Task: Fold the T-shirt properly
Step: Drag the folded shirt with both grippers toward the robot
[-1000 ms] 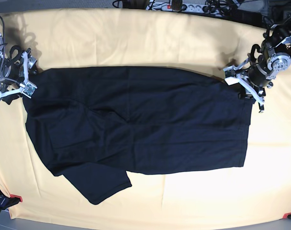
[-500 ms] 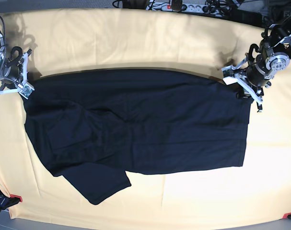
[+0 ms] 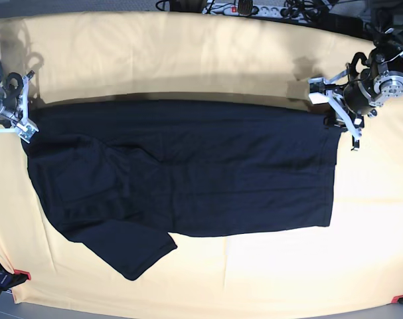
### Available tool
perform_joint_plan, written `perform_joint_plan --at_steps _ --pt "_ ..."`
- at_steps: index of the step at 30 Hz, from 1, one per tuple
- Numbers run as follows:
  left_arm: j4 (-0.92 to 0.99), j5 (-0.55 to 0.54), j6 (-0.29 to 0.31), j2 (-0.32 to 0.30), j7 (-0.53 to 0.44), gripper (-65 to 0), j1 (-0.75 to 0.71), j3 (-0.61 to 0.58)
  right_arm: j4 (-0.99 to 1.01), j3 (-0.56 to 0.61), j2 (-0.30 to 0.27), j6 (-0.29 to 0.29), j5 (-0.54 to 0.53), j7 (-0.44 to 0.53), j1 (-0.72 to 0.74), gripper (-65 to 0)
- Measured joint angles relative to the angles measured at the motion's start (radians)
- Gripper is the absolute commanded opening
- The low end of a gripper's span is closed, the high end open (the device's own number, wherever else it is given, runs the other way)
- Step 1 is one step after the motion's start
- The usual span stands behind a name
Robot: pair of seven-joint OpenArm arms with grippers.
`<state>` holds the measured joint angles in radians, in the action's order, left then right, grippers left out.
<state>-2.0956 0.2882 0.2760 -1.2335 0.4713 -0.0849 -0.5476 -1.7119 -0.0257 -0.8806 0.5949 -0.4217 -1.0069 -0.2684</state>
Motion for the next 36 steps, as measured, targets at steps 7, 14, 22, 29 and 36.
perform_joint_plan --at_steps 7,14,22,29,36 --pt "-0.055 -0.178 0.243 -0.058 0.031 -65.0 -0.003 0.000 -0.001 0.000 -0.008 0.031 -0.138 -0.170 0.002 -65.0" --pt "-0.132 -0.309 0.369 -0.127 0.072 -65.0 -0.003 0.000 -0.001 0.000 -0.019 0.034 -0.273 -0.322 0.002 -65.0" --pt "-0.133 -0.308 0.368 -0.132 0.072 -65.0 -0.003 0.000 -0.002 0.000 -0.101 -0.019 -0.429 -0.367 -0.010 -65.0" --pt "-0.133 -0.312 0.368 -0.132 0.072 -65.0 -0.003 0.000 -0.004 -0.002 -0.105 -0.023 -0.433 -0.362 -0.146 -65.0" --pt "-0.133 -0.431 0.417 -0.132 0.082 -65.0 -0.003 0.000 -0.010 -0.011 -0.116 -0.045 -0.422 -0.354 -0.219 -65.0"
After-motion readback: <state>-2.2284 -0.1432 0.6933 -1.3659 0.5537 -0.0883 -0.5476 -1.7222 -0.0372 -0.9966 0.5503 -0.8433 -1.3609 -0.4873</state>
